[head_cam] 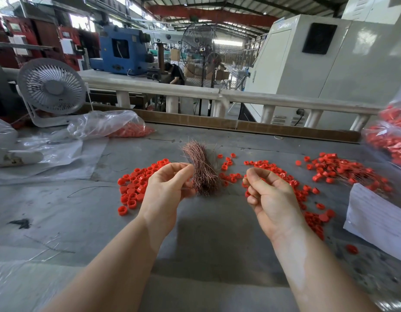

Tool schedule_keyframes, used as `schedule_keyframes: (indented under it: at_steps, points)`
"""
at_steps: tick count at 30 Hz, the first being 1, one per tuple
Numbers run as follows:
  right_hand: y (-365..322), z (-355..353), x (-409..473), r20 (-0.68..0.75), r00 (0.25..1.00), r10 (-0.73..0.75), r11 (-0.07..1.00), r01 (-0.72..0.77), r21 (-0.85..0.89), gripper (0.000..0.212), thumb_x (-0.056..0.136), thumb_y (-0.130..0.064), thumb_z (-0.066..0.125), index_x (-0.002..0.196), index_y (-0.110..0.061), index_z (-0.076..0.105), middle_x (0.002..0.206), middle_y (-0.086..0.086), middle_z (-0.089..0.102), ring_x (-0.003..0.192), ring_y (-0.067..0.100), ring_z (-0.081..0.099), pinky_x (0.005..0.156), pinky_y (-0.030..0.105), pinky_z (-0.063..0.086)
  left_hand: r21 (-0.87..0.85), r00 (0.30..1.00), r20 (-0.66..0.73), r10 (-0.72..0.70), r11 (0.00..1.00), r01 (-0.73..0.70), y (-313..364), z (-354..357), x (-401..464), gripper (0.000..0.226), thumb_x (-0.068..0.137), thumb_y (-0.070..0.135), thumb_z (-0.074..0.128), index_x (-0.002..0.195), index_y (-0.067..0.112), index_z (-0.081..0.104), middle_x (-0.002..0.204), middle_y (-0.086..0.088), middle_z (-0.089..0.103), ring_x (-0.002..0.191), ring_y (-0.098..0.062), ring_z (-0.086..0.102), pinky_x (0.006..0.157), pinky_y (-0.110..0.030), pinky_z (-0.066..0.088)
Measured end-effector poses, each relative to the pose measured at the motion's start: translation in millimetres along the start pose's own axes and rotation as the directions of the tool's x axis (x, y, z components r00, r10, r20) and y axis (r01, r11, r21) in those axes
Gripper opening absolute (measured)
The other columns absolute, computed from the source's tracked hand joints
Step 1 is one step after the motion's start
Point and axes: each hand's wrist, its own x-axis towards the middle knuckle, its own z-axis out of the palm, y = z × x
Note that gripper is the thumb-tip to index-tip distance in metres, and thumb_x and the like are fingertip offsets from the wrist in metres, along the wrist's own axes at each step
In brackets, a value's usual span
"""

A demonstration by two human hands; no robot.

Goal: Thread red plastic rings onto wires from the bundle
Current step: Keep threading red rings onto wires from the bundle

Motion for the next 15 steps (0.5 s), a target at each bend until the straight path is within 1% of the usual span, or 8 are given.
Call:
schedule_keyframes:
  at_steps: [10,15]
  points:
    - [2.6,-0.5,0.0,-0.038,0.998,-0.059,0.981,0.051,-0.187,0.013,0.085,-0.005,0.062,0.075,-0.013,0.061,0.059,-0.001,0.059,0.051,0.007,0.037,0.04,0.013,0.031,-0.003,1.0,-0.015,-0.024,1.0,0.024,0.4,-0.7,0.3,0.014,0.086,0.006,0.06,0.074,0.011,0.061,0.065,0.0,0.054,0.055,-0.011,0.047,0.06,-0.031,0.047]
    - [3.2,-0.7,-0.8,-0.051,0.996,-0.079,0.968,0.065,-0.241,0.013,0.085,-0.006,0.063,0.075,-0.014,0.061,0.058,-0.004,0.059,0.053,0.008,0.038,0.041,0.013,0.031,0.005,1.0,-0.015,-0.024,1.0,0.024,-0.1,-2.0,0.6,0.014,0.086,0.006,0.06,0.074,0.012,0.062,0.065,0.0,0.055,0.053,-0.009,0.048,0.049,-0.02,0.048]
